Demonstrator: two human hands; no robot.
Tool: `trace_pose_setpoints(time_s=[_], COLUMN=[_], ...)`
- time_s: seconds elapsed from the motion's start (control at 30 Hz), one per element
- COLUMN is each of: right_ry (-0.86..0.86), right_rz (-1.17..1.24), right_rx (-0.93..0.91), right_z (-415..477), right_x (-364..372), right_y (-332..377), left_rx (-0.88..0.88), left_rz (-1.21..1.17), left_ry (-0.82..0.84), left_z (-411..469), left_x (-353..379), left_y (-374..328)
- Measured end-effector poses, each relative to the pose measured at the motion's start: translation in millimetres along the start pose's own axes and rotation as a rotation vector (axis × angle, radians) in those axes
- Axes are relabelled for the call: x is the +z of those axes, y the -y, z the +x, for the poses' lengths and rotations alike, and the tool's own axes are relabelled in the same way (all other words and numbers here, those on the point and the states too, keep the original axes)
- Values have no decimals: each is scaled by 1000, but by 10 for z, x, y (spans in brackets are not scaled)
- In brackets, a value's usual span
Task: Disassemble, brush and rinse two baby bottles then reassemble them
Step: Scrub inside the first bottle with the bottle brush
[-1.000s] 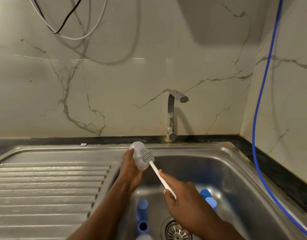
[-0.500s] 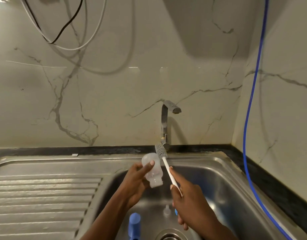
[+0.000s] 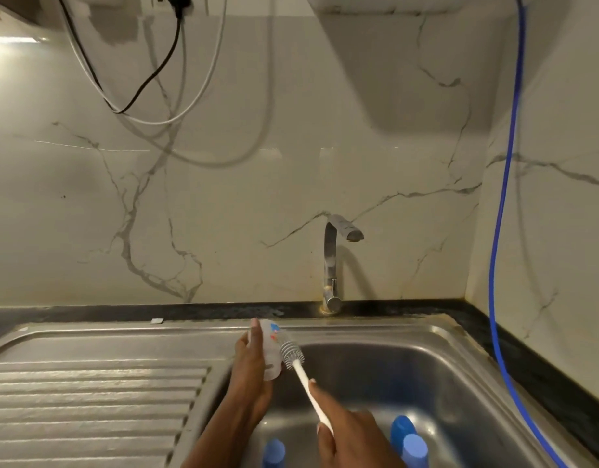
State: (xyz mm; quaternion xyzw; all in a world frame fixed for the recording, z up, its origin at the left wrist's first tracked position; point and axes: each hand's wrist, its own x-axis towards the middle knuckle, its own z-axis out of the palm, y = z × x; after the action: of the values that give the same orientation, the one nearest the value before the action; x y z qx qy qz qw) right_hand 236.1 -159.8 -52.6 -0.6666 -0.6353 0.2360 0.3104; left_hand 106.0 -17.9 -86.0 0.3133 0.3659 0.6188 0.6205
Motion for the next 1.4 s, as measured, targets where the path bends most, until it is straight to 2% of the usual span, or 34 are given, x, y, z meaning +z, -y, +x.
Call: trace_pose_setpoints(time_s=[0.13, 0.27, 0.37, 0.43, 0.5, 0.53, 0.6, 0.67, 0.77, 0.83, 0.93, 1.07, 1.13, 1.27, 1.4], right_ry=[-91, -98, -49, -31, 94, 121, 103, -21, -26, -84, -81, -53, -33, 129, 171], right_rz=[-109, -79, -75, 27, 135, 103, 24, 13, -152, -154, -67, -65, -89, -123, -168], right_rx=[23, 42, 42, 17, 39, 34, 12, -10, -8, 17, 24, 7, 4, -41, -82], right_z=[23, 4, -12, -6, -101, -112, -98, -32, -18, 18, 49, 2, -75, -106, -85], right_x=[-220, -266, -188, -10, 127, 178, 127, 22, -165, -192, -219, -221, -184, -72, -38], right_y=[-11, -4, -28, -71, -123, -161, -79, -3, 49, 26, -42, -53, 7, 74, 89], left_rx=[-30, -104, -30, 8, 0, -20, -49, -49, -38, -46, -76, -94, -115, -166, -146], left_rz=[53, 24, -5, -5, 4, 14, 56, 148, 220, 207, 200, 152, 53, -160, -138], left_ry=[174, 265, 162, 67, -8, -22, -8, 35, 125, 178, 212, 210, 201, 113, 47], left_z=[-104, -149, -62, 7, 71, 92, 88, 34, -106, -171, -208, -193, -136, -24, -33], left_x=[154, 192, 113, 23, -66, -96, -87, -6, 146, 209, 240, 198, 139, 31, 5], left_y=[48, 108, 122, 83, 74, 86, 125, 182, 217, 195, 158, 170, 139, -9, 18])
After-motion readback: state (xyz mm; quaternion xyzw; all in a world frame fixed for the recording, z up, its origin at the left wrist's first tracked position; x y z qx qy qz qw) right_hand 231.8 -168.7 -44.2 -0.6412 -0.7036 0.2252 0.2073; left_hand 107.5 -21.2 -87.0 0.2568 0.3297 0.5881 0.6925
